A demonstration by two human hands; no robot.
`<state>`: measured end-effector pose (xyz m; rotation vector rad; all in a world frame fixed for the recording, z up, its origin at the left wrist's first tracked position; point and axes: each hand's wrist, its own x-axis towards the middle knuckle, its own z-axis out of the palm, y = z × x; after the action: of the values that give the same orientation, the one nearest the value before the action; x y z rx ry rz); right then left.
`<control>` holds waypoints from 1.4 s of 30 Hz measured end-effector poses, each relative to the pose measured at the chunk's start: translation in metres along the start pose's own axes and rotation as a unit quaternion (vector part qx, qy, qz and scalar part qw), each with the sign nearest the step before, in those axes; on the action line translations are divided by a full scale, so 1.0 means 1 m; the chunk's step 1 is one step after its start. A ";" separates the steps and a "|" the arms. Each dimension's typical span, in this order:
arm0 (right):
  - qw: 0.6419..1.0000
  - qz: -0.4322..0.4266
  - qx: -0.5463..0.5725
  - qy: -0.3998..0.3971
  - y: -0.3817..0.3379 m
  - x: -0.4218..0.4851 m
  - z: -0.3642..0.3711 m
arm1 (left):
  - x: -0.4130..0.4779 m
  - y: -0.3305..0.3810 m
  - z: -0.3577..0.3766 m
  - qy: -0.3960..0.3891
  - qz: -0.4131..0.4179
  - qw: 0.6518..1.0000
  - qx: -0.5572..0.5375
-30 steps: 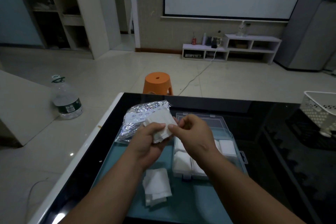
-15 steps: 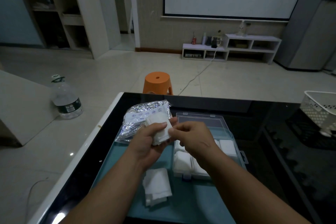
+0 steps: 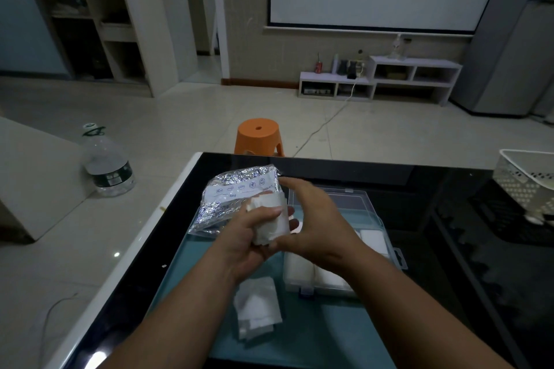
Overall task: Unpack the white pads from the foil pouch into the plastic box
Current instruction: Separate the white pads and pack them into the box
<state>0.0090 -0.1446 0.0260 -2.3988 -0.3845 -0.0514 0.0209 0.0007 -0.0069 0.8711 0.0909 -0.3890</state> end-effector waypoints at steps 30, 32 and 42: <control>0.996 -0.052 -0.066 -0.021 -0.002 -0.001 -0.003 | 0.000 -0.003 0.008 0.001 -0.017 1.000 -0.021; 0.997 -0.037 -0.056 -0.035 -0.003 -0.003 -0.005 | 0.003 -0.005 0.004 0.009 -0.010 1.000 -0.007; 0.999 -0.013 0.032 -0.019 -0.002 -0.002 -0.001 | 0.004 -0.006 -0.002 -0.138 -0.004 0.987 -0.077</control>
<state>0.0063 -0.1445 0.0275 -2.3345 -0.4287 -0.0056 0.0230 -0.0025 -0.0135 0.6587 -0.1301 -0.5000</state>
